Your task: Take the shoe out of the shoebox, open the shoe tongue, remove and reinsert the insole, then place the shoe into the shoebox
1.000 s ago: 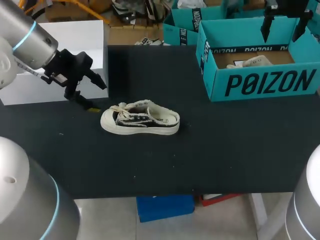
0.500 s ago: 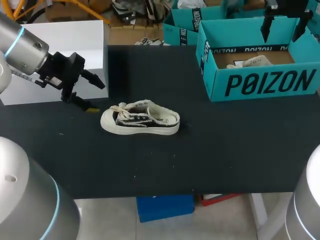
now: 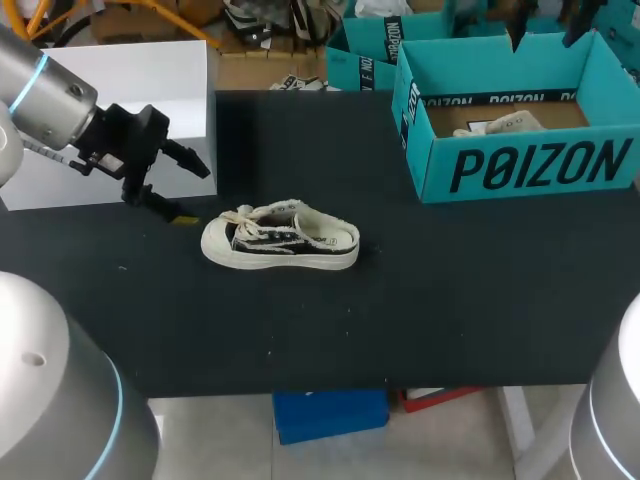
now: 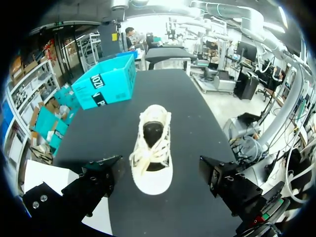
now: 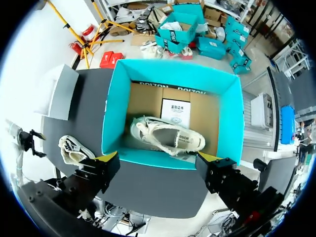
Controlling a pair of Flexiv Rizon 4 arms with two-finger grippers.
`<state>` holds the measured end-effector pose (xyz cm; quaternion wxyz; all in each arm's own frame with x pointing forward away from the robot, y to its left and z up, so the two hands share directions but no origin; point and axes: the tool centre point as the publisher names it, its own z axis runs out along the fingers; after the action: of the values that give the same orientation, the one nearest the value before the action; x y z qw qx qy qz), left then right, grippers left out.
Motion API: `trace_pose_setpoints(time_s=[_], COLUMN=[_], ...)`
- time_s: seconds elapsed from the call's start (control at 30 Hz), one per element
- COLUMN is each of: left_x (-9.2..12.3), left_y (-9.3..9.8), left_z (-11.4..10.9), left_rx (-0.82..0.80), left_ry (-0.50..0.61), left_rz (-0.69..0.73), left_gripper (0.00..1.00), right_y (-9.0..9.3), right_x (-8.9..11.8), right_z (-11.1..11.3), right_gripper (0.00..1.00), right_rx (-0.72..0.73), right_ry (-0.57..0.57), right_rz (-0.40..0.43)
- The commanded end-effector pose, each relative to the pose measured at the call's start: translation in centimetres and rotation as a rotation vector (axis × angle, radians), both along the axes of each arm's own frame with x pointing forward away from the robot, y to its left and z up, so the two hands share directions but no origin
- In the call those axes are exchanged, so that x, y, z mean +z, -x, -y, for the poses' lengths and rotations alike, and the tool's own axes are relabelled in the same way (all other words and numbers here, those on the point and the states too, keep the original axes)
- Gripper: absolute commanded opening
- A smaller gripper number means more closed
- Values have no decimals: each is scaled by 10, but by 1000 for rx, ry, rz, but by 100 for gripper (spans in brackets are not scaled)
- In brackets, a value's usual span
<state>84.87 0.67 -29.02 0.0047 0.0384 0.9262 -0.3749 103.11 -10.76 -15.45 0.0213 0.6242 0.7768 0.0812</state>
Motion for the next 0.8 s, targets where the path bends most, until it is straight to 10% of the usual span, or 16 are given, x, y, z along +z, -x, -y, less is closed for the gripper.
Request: trace_pose_setpoints(time_s=[0.03, 0.3, 0.8], left_x=[-1, -1, -1], left_y=[0, 0, 0], left_z=[0, 0, 0], left_rx=[1, 1, 1], left_ry=[0, 0, 0], left_rz=[4, 4, 4], left_gripper=[100, 100, 100], right_y=[34, 91, 91], right_x=[3, -31, -31], right_z=[-24, -61, -61], right_gripper=[100, 100, 100], right_rx=[359, 864, 864], right_ry=[-82, -49, -49], right_rz=[189, 284, 284])
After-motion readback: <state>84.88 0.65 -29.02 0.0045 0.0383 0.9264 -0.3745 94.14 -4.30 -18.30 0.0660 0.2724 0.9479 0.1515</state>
